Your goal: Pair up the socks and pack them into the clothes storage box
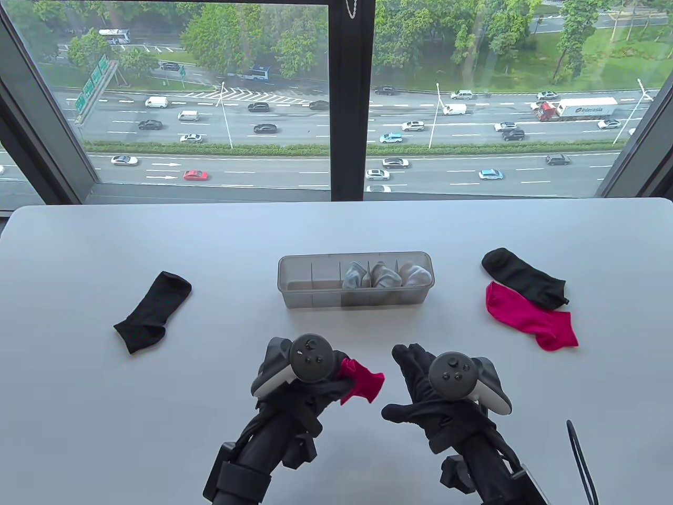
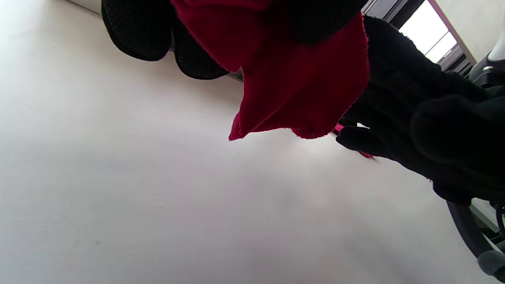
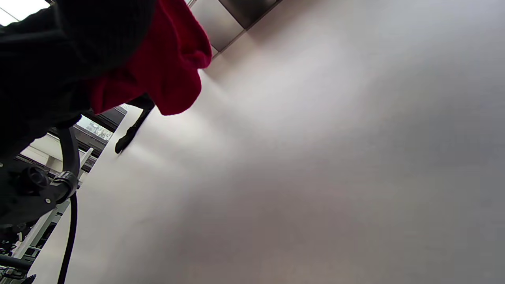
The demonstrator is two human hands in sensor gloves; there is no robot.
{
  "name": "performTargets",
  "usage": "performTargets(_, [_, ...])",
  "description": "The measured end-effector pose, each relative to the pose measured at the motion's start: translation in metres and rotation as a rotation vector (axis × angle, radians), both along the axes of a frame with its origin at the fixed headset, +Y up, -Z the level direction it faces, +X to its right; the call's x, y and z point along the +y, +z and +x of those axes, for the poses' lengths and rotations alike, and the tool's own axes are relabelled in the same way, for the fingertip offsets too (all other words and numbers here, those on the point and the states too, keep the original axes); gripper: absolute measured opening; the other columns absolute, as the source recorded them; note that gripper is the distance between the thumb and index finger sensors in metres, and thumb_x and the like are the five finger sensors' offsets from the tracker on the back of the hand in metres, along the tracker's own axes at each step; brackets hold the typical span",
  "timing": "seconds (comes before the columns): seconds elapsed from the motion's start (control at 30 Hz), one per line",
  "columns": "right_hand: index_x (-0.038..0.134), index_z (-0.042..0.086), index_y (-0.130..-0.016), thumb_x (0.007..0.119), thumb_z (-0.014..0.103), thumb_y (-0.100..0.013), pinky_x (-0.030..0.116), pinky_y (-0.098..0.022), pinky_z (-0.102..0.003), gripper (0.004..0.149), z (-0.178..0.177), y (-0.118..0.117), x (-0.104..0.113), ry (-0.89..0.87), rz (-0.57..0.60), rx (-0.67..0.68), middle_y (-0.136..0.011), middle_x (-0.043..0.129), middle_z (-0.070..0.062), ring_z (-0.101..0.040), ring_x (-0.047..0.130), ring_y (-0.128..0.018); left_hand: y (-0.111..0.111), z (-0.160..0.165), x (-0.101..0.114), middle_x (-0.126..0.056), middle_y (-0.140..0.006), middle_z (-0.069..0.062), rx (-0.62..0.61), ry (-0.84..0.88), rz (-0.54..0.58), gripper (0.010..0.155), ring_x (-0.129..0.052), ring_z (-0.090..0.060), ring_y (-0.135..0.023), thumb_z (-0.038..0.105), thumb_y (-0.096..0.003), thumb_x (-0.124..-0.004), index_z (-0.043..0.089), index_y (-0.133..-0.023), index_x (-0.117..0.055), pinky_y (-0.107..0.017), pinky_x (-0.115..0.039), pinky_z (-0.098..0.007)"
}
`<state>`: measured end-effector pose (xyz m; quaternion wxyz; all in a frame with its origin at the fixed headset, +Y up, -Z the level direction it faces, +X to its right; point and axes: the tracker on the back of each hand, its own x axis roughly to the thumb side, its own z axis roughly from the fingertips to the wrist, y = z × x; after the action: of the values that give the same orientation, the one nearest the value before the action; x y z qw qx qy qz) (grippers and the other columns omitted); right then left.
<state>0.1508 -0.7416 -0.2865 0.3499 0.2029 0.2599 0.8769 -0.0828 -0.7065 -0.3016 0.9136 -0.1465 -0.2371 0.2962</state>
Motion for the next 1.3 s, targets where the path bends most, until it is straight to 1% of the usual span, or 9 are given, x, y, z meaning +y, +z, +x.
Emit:
performTargets(0.07, [-0.006, 0.031, -0.106, 0.075, 0.050, -0.053, 0.015, -0.074, -0.070, 0.099, -0.002, 0.000, -0.001, -0.039, 0.024, -0.038, -0.113, -0.012, -0.025, -0.053, -0.005, -0.101, 0.004, 0.004, -0.002, -0.077, -0.097, -0.016, -0.037, 0.051, -0.039, 0.042, -0.091, -0.031, -0.081, 0.030, -0.0568, -0.069, 0.016, -0.096, -0.062, -0.065, -0.078, -0.058])
performTargets(0.17, [0.055, 0.033, -0.099, 0.071, 0.039, -0.061, 0.030, -0.077, -0.068, 0.042, 0.002, -0.001, 0.004, -0.121, 0.153, -0.212, -0.124, 0.029, -0.017, -0.055, 0.021, -0.108, 0.009, 0.004, -0.007, -0.078, -0.096, -0.017, -0.023, 0.146, -0.054, 0.043, -0.092, -0.031, -0.080, 0.027, -0.0574, -0.069, 0.016, -0.098, -0.061, -0.064, -0.078, -0.058])
performTargets(0.27, [0.058, 0.025, -0.097, 0.075, 0.033, -0.060, 0.056, -0.076, -0.062, 0.041, 0.015, -0.004, 0.008, -0.229, 0.199, -0.283, -0.092, 0.084, -0.004, -0.030, 0.087, -0.087, 0.001, -0.007, -0.015, -0.084, -0.093, -0.015, 0.038, 0.066, -0.113, 0.045, -0.095, -0.031, -0.077, 0.024, -0.0578, -0.067, 0.016, -0.102, -0.062, -0.064, -0.079, -0.058])
performTargets(0.7, [0.070, 0.025, -0.093, 0.079, 0.038, -0.057, 0.064, -0.071, -0.058, 0.039, 0.024, -0.005, 0.019, -0.020, 0.372, -0.347, -0.072, 0.090, -0.003, -0.022, 0.092, -0.063, -0.011, -0.050, -0.023, -0.082, -0.098, -0.016, 0.339, -0.381, -0.015, 0.046, -0.087, -0.040, -0.086, 0.022, -0.0586, -0.065, 0.017, -0.104, -0.064, -0.068, -0.069, -0.064])
performTargets(0.83, [0.073, 0.024, -0.092, 0.079, 0.040, -0.056, 0.064, -0.071, -0.058, 0.039, 0.023, -0.005, 0.020, 0.019, 0.373, -0.276, -0.070, 0.089, -0.003, -0.023, 0.091, -0.061, -0.005, -0.048, -0.014, -0.048, -0.120, -0.021, 0.168, -0.246, 0.049, 0.065, -0.055, -0.048, -0.110, 0.030, -0.0586, -0.067, 0.016, -0.116, -0.040, -0.076, -0.051, -0.071])
performTargets(1.0, [0.072, 0.028, -0.093, 0.079, 0.039, -0.055, 0.060, -0.074, -0.060, 0.041, -0.009, 0.002, 0.024, -0.015, 0.345, -0.124, -0.079, 0.085, -0.001, -0.023, 0.088, -0.072, 0.007, 0.007, -0.002, -0.014, -0.123, -0.018, -0.226, 0.078, -0.132, 0.087, -0.016, -0.048, -0.113, 0.036, -0.0584, -0.073, 0.016, -0.117, -0.013, -0.077, -0.031, -0.073])
performTargets(1.07, [0.067, 0.024, -0.098, 0.078, 0.032, -0.058, 0.059, -0.074, -0.060, 0.043, -0.018, 0.005, 0.027, -0.145, 0.271, -0.093, -0.086, 0.082, -0.003, -0.026, 0.085, -0.078, 0.010, 0.019, -0.002, -0.043, -0.121, -0.017, -0.160, 0.024, -0.082, 0.077, -0.040, -0.046, -0.113, 0.028, -0.0578, -0.072, 0.012, -0.117, -0.025, -0.078, -0.040, -0.072])
performTargets(1.13, [0.070, 0.027, -0.095, 0.078, 0.032, -0.057, 0.059, -0.074, -0.060, 0.039, -0.013, 0.005, 0.027, -0.084, 0.356, -0.153, -0.087, 0.082, -0.003, -0.026, 0.085, -0.080, 0.010, 0.014, -0.001, -0.091, -0.088, -0.007, -0.026, 0.019, 0.007, 0.057, -0.090, -0.033, -0.088, 0.025, -0.0589, -0.071, 0.011, -0.111, -0.054, -0.074, -0.062, -0.064])
performTargets(1.3, [0.054, 0.021, -0.108, 0.074, 0.038, -0.059, 0.056, -0.076, -0.061, 0.055, 0.008, 0.004, 0.027, -0.227, 0.362, -0.358, -0.100, 0.073, -0.006, -0.029, 0.077, -0.092, 0.010, -0.007, -0.004, -0.098, -0.080, -0.008, 0.107, 0.083, 0.055, 0.040, -0.098, -0.034, -0.079, 0.025, -0.0605, -0.065, 0.014, -0.098, -0.073, -0.070, -0.068, -0.062])
